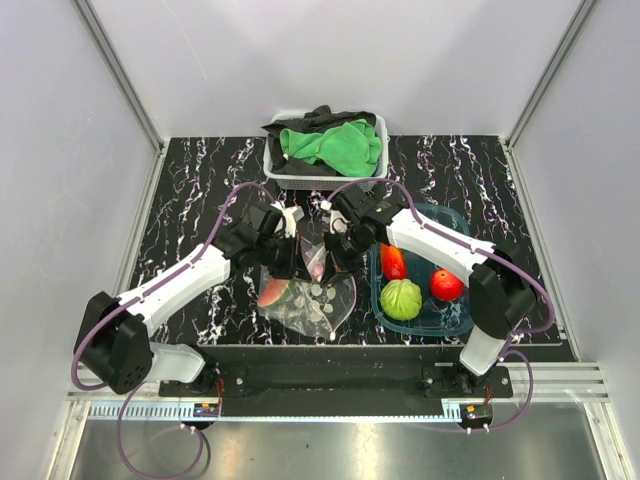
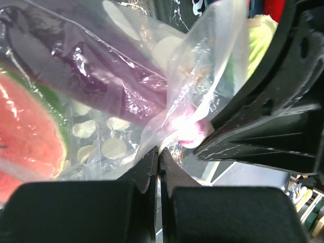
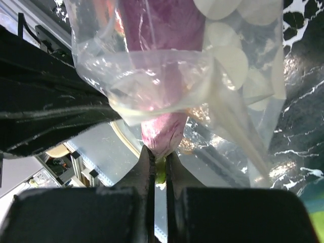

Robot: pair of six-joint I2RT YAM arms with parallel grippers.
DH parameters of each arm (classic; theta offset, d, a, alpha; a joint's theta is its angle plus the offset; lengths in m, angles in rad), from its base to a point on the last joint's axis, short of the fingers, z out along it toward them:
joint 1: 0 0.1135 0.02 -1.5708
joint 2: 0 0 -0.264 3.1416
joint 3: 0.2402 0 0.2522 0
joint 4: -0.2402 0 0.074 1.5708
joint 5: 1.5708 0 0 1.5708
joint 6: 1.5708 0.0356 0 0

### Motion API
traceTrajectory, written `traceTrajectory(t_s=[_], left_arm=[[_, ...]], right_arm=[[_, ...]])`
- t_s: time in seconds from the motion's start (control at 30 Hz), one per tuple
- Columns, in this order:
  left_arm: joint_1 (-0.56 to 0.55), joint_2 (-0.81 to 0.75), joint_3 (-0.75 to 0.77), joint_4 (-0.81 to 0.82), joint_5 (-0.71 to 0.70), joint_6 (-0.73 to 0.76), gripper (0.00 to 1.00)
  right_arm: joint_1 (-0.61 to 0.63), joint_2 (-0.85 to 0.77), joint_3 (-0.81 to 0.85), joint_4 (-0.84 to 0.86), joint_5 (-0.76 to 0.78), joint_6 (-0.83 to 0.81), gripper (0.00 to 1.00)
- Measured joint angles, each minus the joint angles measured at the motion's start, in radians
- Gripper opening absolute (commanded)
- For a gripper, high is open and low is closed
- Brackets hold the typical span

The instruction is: Open the zip-top bag and remove the fake food

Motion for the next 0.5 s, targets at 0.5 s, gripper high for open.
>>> traceTrajectory(t_s=[0.5], left_arm=[[0.133,0.012,0.095,-0.050,-0.099,0.002,0.00]], right_arm=[[0.000,-0.354,-0.195,-0.151,-0.025,0.023,0.00]])
